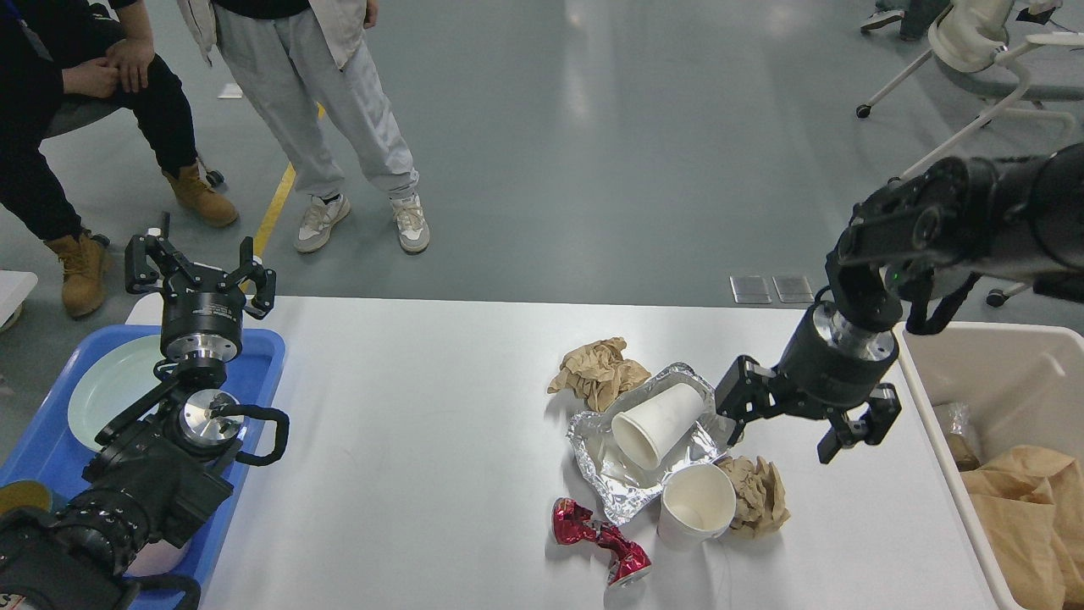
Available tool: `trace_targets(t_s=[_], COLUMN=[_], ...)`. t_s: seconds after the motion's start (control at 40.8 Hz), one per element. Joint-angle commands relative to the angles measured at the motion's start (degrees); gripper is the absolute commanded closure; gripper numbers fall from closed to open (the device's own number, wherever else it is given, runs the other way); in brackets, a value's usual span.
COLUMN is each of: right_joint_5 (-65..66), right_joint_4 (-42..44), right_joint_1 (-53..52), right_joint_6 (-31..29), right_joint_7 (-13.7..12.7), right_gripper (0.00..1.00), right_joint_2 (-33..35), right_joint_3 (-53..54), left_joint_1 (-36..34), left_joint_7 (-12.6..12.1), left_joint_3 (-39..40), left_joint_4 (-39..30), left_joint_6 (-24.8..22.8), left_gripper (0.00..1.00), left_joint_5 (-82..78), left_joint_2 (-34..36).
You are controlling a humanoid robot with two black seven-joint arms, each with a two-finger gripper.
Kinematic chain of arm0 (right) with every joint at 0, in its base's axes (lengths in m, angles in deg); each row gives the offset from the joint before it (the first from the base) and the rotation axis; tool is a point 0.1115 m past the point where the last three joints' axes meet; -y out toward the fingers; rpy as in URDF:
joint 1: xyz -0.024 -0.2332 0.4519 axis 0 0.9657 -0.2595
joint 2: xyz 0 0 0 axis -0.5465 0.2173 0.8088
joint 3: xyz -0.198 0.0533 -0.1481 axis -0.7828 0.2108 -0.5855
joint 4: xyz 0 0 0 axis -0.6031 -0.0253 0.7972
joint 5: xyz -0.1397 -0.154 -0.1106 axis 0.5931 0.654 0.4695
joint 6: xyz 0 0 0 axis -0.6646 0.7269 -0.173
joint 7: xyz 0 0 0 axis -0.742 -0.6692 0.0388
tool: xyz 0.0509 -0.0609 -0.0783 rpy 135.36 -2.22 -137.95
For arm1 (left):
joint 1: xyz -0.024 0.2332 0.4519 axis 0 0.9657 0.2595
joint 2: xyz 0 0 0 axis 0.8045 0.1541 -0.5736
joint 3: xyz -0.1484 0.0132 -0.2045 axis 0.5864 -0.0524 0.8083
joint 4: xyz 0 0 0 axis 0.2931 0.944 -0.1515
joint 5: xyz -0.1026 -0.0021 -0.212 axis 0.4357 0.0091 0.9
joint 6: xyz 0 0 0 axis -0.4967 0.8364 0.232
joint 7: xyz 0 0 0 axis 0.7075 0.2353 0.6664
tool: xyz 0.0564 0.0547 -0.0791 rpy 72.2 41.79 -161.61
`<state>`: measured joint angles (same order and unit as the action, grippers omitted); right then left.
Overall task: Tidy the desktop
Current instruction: 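Lower the right gripper onto the small white paper cup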
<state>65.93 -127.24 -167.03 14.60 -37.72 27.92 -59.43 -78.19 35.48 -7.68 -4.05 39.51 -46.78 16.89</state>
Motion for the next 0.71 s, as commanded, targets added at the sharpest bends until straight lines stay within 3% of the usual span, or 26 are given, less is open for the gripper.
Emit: trace_targets(t_s=[0.0, 0.441, 0.613, 0.687], right_joint_5=[0.1, -0.4, -0.3, -0.3], right_joint_4=[0.1, 2.8, 2.9, 2.9], right_joint_1=[5.0, 15.5, 17.9, 18.5], right_joint_6=[3.7, 9.3, 13.3, 13.7], right_joint_7=[0.0, 0.0, -0.4, -1.1], right_gripper=[0.00, 0.01, 0.16, 0.30], right_joint_2=[-0.1, -2.1, -1.9, -1.8], right_joint_3=[0.5, 4.5, 4.4, 4.4], left_joint_1=[0.0, 0.0, 0.0, 0.0], left_joint_7=[0.0, 0.0, 0.0, 0.0], left_joint_3=[0.0, 0.0, 0.0, 0.0], left_joint_4=[0.0, 0.0, 0.0, 0.0], left_joint_6=[0.0, 0.0, 0.0, 0.0], left_gripper=[0.03, 0.04, 0.04, 0.04], left_joint_5=[0.0, 0.0, 0.0, 0.0], left_joint_2=[0.0, 0.0, 0.0, 0.0])
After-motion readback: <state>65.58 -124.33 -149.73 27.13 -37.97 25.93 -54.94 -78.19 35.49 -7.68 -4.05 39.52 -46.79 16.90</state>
